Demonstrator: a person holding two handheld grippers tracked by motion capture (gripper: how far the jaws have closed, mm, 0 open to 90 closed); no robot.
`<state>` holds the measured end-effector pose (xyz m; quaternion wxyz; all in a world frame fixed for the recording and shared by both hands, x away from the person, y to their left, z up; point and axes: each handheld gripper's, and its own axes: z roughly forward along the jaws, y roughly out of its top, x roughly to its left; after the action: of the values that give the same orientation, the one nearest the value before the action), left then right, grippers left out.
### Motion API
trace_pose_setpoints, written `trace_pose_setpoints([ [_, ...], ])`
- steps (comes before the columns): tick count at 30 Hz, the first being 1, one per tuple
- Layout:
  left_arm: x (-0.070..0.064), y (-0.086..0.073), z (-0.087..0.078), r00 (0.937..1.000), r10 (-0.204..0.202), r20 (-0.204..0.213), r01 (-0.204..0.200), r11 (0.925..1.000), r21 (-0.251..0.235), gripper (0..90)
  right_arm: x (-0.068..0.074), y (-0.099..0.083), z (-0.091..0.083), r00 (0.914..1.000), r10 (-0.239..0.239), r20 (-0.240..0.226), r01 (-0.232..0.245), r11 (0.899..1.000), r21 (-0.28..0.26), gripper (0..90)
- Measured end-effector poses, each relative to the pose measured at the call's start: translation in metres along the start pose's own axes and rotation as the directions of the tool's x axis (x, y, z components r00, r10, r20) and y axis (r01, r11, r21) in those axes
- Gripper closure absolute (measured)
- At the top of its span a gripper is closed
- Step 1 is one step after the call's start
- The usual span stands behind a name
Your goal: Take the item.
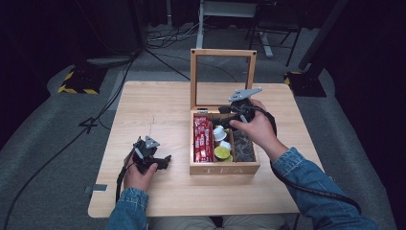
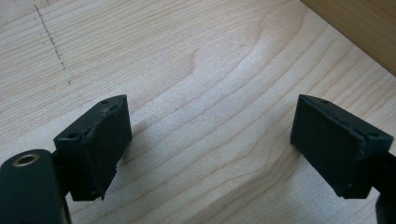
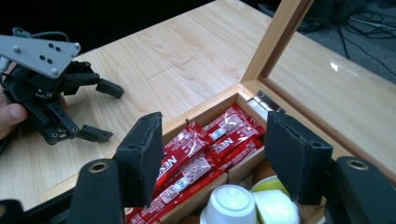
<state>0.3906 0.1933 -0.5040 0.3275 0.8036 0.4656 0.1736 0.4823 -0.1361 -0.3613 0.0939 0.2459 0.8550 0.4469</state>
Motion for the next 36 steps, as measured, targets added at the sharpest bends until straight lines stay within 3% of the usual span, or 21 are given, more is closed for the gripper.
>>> trace_pose_setpoints([
  [14, 0.001, 0.001, 0.001, 1.0000, 0.002, -0.001, -0.002, 1.0000, 0.000, 12.9, 0.017, -0.012, 0.032, 0.9994, 0.009, -0.034, -0.006, 0.997, 0.083, 40.6],
  [25, 0.001, 0.001, 0.001, 1.0000, 0.001, -0.001, -0.001, 1.0000, -0.001, 12.9, 0.034, -0.023, 0.055, 0.9987, -0.004, -0.050, 0.012, 0.985, 0.174, 40.7],
  [36, 0.001, 0.001, 0.001, 1.0000, 0.002, -0.001, -0.002, 1.0000, 0.000, 12.9, 0.045, -0.029, 0.068, 0.9998, -0.021, -0.009, 0.022, 0.970, 0.242, 38.2],
])
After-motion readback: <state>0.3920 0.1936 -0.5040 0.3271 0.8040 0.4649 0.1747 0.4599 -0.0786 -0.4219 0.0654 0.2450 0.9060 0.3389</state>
